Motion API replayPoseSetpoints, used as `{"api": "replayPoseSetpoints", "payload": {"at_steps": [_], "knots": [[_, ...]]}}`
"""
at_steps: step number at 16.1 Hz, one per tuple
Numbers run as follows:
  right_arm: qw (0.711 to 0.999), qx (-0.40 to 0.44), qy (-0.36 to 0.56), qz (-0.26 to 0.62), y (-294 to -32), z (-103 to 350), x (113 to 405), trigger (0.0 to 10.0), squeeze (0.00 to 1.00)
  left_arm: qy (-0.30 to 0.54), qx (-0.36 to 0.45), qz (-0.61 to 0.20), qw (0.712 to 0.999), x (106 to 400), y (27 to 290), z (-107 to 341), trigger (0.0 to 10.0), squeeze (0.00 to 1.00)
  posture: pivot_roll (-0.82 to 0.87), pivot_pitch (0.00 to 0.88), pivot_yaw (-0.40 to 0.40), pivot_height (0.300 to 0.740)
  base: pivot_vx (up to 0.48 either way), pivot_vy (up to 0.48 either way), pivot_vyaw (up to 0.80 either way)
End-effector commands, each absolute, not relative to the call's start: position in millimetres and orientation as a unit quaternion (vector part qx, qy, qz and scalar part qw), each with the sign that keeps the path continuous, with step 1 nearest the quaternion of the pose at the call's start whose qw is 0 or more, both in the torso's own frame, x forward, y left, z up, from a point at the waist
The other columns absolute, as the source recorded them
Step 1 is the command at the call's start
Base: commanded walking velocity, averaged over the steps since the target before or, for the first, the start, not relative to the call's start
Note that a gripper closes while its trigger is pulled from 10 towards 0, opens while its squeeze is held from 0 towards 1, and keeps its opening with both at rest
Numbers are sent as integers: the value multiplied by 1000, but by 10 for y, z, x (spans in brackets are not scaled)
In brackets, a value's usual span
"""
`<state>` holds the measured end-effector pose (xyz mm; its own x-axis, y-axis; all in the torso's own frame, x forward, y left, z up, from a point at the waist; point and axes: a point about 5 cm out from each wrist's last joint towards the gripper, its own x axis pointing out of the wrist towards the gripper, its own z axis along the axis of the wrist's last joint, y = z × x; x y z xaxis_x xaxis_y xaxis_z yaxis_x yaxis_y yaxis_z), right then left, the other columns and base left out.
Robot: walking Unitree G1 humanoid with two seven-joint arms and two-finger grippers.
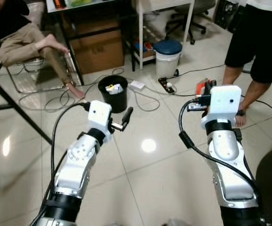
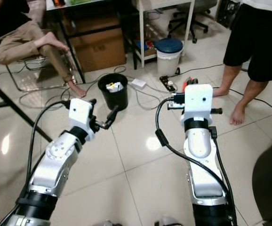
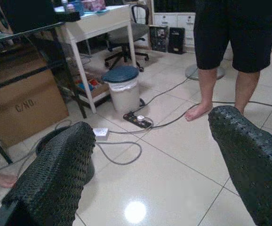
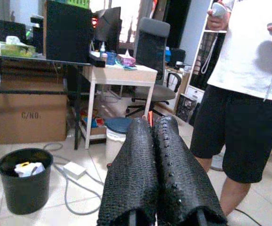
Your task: Picking trash to rubbish bin
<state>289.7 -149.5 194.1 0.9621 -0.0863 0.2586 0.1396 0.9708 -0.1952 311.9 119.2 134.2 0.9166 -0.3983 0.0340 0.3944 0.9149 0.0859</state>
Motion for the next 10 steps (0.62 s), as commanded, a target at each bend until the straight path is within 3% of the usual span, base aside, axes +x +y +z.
{"api": "replayPoseSetpoints", "payload": {"at_steps": [1, 10], "knots": [[984, -109, -130, -62, -1534, 1968, 2888, 10000, 0, -26, 40, -211, 976, 3109, 1144, 1335, 10000, 0, -67, 122, 65, 740, 480, 0, 0], [984, -112, -135, -44, -1476, 1975, 2882, 10000, 0, -26, 40, -210, 976, 3106, 1138, 1334, 10000, 0, -65, 119, 60, 740, 480, 0, 0]]}}
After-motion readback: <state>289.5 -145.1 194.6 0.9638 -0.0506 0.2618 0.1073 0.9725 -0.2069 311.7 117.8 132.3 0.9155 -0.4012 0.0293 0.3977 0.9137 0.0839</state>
